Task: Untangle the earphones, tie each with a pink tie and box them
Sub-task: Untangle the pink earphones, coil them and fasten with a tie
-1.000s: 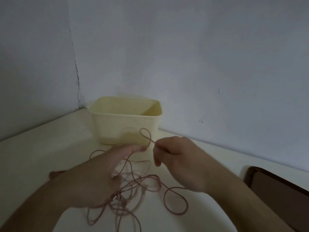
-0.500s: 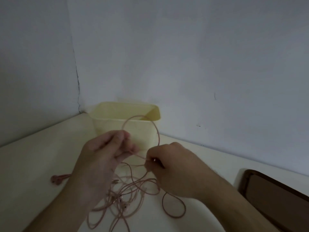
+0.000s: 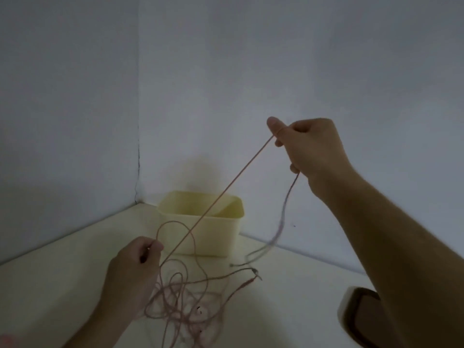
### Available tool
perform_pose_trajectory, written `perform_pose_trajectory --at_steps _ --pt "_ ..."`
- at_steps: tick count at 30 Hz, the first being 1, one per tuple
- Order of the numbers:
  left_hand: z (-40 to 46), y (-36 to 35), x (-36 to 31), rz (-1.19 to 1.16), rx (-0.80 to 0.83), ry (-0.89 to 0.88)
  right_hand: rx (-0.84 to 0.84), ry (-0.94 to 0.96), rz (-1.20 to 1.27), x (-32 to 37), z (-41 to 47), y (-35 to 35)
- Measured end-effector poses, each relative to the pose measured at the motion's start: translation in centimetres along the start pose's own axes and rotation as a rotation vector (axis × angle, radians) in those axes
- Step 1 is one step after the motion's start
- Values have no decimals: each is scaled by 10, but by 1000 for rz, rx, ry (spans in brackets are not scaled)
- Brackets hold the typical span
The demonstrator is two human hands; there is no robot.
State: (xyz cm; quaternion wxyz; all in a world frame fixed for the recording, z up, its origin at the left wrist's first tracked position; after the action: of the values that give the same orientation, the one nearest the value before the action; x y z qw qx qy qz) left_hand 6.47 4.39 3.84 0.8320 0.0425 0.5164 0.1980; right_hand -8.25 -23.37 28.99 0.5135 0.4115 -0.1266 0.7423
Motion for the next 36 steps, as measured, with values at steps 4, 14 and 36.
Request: perform_pose_trajectory --at_steps 4,14,36 --pt "1 12 2 140 -5 -35 -65 45 112 42 26 13" --pt "-6 15 0 244 93 14 14 30 215 81 36 4" --pt "9 -2 20 181 161 203 641 -391 269 18 -18 -35"
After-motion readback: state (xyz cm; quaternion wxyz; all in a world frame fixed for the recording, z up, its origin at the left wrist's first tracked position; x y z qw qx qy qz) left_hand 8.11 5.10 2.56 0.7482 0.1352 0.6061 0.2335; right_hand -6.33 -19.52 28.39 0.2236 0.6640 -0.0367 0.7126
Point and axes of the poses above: each hand's wrist, its own z-axis towards the middle knuckle, its own y-axis out of the back of the hand, x = y × z, the point moved 7 cm from there along z, towards the middle knuckle, and after that the axes turned 7 degrees about -x, right-handed, at the moved point
